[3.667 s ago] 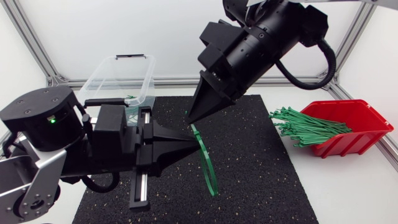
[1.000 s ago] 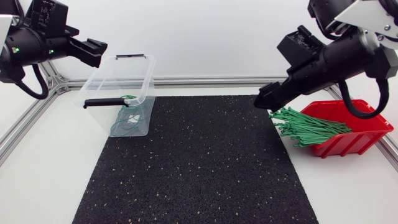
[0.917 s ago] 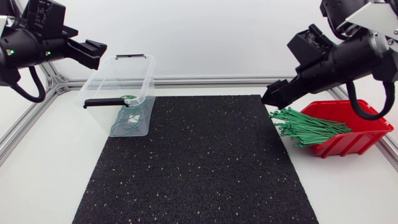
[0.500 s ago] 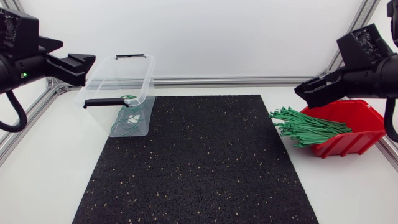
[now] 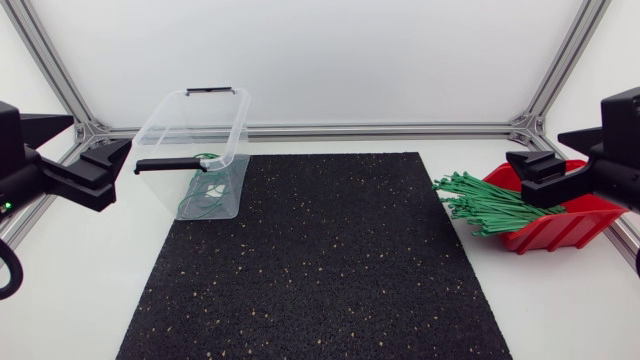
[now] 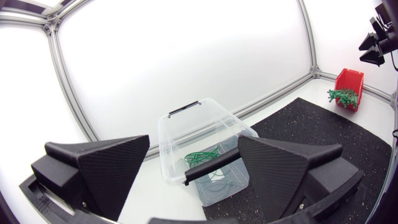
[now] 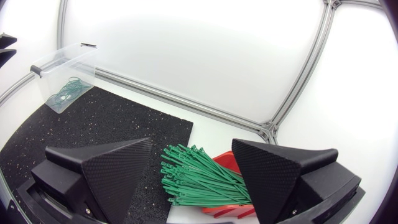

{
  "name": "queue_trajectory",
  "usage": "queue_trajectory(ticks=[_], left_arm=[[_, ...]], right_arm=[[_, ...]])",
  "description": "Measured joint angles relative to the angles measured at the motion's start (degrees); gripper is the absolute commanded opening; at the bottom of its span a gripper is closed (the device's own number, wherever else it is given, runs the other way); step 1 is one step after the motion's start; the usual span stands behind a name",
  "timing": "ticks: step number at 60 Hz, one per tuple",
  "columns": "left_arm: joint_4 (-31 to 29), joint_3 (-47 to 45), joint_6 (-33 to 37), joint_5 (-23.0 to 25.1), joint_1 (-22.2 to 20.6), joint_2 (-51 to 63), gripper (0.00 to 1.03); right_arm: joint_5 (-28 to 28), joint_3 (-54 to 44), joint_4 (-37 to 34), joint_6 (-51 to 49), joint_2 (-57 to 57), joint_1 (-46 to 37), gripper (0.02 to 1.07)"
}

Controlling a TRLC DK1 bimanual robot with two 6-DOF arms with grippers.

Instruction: Take a green cable tie from the red box, thread the tail through the head to close it, then place it in the transparent bin on the left.

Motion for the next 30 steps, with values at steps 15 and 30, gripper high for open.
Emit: queue_trajectory(ticks=[15, 30], left_arm=[[-0.02, -7.52, -1.29, -0.26, 0.31, -9.79, 0.99], [0.44, -15.28, -5.81, -1.62, 0.74, -17.25, 0.99]], right_arm=[[2.01, -8.28, 8.09, 0.02, -7.39, -0.26, 0.92], [3.17, -16.17, 13.60, 0.81, -13.38, -0.28, 0.92]])
